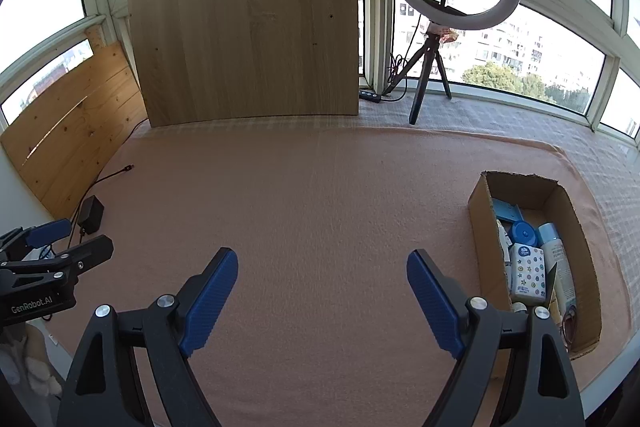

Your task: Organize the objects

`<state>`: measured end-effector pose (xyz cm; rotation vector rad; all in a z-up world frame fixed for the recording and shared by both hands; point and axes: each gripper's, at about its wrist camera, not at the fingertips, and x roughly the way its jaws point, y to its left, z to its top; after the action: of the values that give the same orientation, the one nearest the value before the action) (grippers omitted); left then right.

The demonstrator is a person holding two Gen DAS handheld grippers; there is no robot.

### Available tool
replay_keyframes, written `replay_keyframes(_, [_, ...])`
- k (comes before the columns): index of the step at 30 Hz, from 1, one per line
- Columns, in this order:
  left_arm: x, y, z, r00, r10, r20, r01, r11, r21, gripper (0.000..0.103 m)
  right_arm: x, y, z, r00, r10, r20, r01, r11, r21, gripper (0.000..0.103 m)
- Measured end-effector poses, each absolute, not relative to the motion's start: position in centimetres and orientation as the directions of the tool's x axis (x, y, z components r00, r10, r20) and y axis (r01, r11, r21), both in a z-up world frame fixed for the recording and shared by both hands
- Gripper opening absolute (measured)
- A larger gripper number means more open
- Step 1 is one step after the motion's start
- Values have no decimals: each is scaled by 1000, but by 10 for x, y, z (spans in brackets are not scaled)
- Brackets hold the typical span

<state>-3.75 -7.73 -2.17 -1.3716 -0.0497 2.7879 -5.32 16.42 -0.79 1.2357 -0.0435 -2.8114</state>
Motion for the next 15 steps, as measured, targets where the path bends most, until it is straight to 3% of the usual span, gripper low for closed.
replay_keyframes(15, [-41, -80, -27, -605, 56, -794, -33, -998, -45, 91, -53, 162, -12, -668, -75, -740, 51, -997, 55, 84])
